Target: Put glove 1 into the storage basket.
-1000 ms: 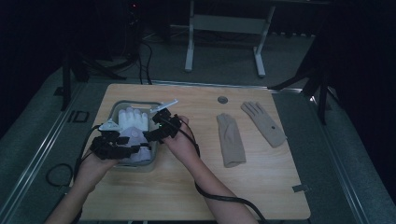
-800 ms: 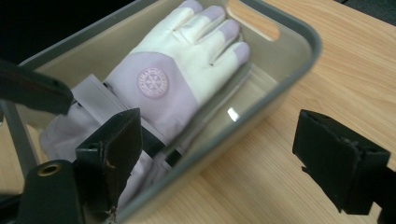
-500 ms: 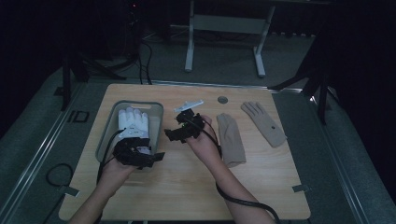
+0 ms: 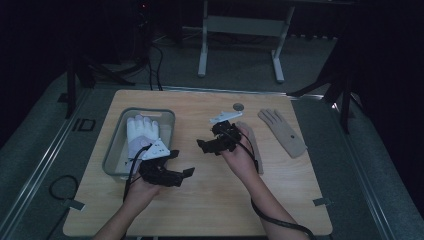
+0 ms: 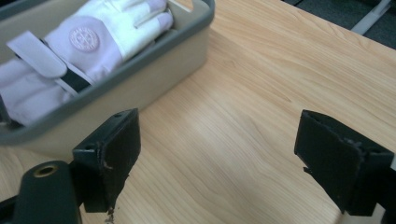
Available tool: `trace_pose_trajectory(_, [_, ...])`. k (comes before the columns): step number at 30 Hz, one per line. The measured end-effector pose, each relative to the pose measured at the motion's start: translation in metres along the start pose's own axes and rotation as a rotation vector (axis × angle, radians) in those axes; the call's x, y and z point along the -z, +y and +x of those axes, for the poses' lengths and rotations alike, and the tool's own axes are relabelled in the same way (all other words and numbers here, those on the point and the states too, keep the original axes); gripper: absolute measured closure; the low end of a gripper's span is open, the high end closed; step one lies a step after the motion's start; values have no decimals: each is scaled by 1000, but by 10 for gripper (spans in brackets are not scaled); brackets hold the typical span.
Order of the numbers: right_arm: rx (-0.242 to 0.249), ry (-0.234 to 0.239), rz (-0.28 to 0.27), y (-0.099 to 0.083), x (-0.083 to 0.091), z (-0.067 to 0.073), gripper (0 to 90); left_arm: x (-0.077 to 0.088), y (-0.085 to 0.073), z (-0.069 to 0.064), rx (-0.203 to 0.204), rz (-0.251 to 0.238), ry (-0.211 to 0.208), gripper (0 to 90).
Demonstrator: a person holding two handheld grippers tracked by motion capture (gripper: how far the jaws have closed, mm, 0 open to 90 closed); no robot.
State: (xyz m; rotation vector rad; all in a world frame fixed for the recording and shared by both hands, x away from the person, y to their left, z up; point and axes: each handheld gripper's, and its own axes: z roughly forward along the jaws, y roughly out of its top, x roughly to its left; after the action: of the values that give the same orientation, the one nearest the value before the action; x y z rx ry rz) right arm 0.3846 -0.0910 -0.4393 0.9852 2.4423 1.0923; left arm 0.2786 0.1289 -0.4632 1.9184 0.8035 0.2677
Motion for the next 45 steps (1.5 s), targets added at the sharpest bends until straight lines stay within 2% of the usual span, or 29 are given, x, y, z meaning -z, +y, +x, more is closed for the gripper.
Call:
trace_pose_trajectory(7, [-4,10,-21,-20,12,-17,138,-20,-14,-12,-51,30,-39,162])
trace_pose_trajectory(16, [3,27,-23,-43,17,-30,142,-42,-34,-26,-68,20,-94,162])
trace_pose_trajectory(20, [-32,52,-19,-56,21,-37,136,-51,-43,-31,-92,30,-117,162])
trace_pose_trajectory(22, [-58,66,-27,-64,23,-41,129,-54,-48,-31,-106,34,-113,162])
trace_pose_trajectory(24, [-74,65,-29,-67,23,-43,129,-55,-50,-31,-105,30,-119,162])
trace_pose_trajectory(26, [-87,69,-21,-78,23,-48,109,-57,-57,-30,-85,26,-125,162])
trace_pose_trajectory(27, [-88,52,-21,-81,23,-50,109,-58,-59,-29,-85,27,-124,162])
trace_pose_trajectory(29, [-92,54,-1,-87,23,-55,109,-59,-63,-29,-88,28,-112,162])
trace_pose_trajectory(32, [-71,5,2,-97,24,-63,168,-60,-67,-30,-105,22,-96,162])
trace_pose_trajectory(34, [-67,-23,-11,-102,25,-71,262,-60,-69,-30,-105,7,-107,162])
trace_pose_trajectory(36, [-44,-50,-19,-106,26,-78,312,-61,-70,-31,-108,13,-105,162])
trace_pose_trajectory(39, [-22,-104,-12,-110,23,-90,407,-62,-73,-31,-92,6,-108,162])
trace_pose_trajectory(41, [-9,-123,0,-111,21,-100,470,-62,-74,-31,-89,-7,-107,162])
trace_pose_trajectory(45, [-58,-132,-3,-111,15,-118,500,-61,-73,-30,-92,-19,-106,162])
